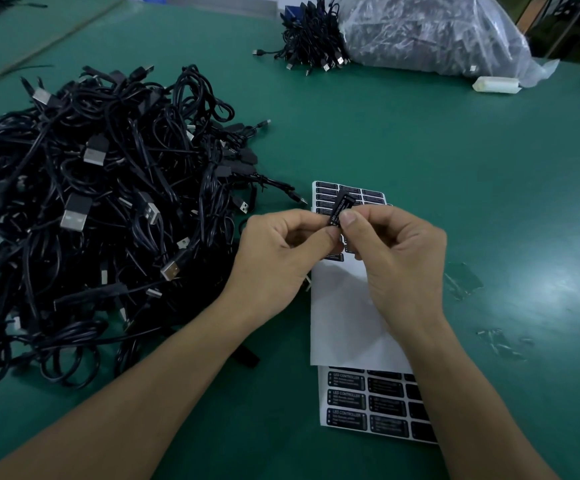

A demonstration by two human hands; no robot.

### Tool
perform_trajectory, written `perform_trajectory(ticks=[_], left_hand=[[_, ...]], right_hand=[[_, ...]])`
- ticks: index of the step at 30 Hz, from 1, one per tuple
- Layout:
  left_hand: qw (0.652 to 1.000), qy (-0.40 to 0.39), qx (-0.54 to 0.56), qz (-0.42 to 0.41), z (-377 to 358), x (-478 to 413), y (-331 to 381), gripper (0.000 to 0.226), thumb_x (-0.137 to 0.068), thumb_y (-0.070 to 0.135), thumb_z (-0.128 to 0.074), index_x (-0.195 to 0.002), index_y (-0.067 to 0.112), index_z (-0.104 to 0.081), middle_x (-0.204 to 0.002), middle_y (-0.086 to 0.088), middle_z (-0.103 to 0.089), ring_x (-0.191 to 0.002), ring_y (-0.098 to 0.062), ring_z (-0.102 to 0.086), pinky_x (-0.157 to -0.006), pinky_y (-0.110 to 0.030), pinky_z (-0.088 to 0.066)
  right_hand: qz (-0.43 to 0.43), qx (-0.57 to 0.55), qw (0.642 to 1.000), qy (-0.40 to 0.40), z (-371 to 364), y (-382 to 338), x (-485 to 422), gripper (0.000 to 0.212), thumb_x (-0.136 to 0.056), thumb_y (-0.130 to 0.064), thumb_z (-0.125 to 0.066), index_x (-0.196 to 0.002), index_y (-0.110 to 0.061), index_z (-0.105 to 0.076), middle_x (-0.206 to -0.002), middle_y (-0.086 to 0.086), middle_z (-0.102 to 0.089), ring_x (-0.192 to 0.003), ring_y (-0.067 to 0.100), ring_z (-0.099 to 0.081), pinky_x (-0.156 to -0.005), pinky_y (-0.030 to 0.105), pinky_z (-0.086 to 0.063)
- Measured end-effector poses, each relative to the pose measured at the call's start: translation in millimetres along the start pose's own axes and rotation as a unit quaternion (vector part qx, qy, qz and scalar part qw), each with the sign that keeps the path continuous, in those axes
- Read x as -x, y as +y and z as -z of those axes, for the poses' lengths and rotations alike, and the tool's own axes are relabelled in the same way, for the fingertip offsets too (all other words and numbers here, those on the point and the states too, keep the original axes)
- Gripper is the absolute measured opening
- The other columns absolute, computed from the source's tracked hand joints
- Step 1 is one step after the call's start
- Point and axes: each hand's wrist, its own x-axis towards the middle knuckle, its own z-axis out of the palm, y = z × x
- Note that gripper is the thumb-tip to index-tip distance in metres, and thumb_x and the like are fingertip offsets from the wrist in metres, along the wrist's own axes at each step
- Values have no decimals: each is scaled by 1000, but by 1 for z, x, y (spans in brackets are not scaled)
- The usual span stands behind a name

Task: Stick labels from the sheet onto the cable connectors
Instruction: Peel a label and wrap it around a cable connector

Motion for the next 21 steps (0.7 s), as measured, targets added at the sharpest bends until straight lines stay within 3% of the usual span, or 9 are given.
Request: perform_trajectory(ticks=[6, 21], left_hand=[[1000, 9, -7, -1, 0, -1, -2, 12, -91, 5, -71, -92, 15, -78, -82, -1, -79, -78, -15, -76, -73, -22, -59], [1000, 6, 7, -9, -1, -1, 0, 21, -91, -1, -69, -86, 18, -77, -75, 6, -77, -70, -6, -73, -68, -15, -55]], right_hand=[[11, -6, 1000, -5, 0, -1, 1, 19, -91, -1, -68, -78, -15, -73, -64, -12, -71, -56, -3, -63, -57, 11, -49], [26, -11, 999, -39, 1, 2, -1, 21, -94, 0, -63, -80, -13, -69, -61, -19, -66, -55, -3, -62, -58, 7, -47]])
